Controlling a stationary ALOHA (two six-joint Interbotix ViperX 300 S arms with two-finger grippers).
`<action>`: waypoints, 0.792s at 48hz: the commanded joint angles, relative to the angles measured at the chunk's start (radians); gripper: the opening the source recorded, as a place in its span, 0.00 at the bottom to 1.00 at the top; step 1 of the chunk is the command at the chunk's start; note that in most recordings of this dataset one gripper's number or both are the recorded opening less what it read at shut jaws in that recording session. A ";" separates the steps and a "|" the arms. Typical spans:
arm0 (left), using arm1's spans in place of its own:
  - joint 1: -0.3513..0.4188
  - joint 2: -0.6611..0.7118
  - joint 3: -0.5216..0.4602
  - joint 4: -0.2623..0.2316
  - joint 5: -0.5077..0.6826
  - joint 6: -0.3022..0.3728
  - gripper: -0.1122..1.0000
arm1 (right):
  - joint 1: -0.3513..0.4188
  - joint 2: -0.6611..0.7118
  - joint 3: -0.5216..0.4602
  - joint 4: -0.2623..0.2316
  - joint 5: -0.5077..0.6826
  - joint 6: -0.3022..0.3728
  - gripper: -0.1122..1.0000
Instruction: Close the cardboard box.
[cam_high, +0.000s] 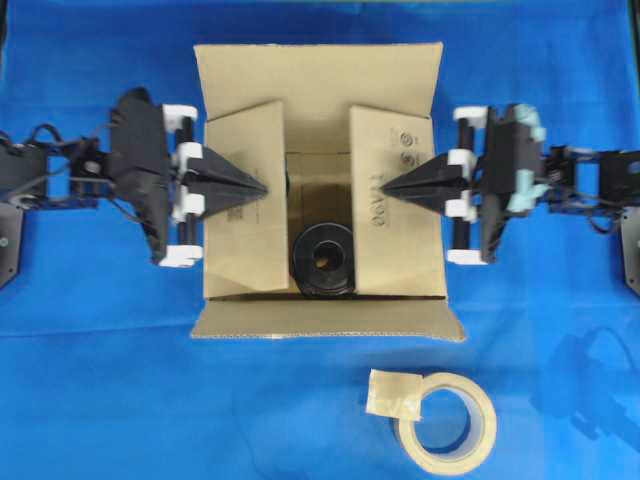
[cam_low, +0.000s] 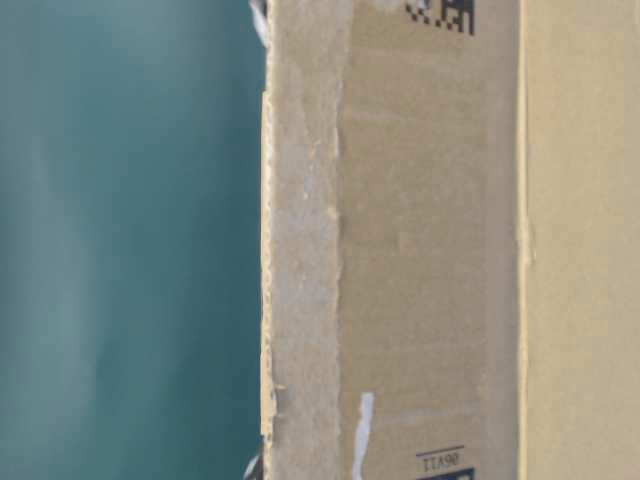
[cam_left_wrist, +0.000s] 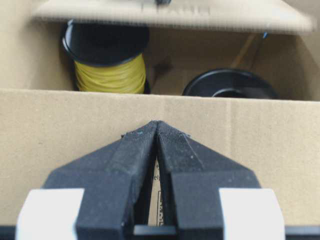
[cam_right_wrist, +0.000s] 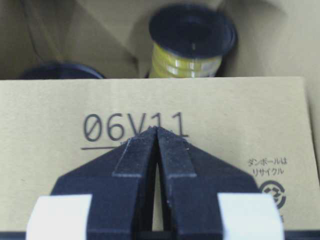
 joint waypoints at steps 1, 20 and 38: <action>0.006 0.034 -0.034 0.000 -0.012 0.000 0.10 | -0.008 0.031 -0.031 0.006 -0.011 0.003 0.10; 0.028 0.110 -0.091 0.000 -0.012 0.002 0.10 | -0.006 0.052 -0.040 0.011 -0.012 0.006 0.10; 0.155 0.215 -0.252 0.000 -0.025 0.075 0.10 | -0.008 0.051 -0.040 0.012 -0.017 0.006 0.10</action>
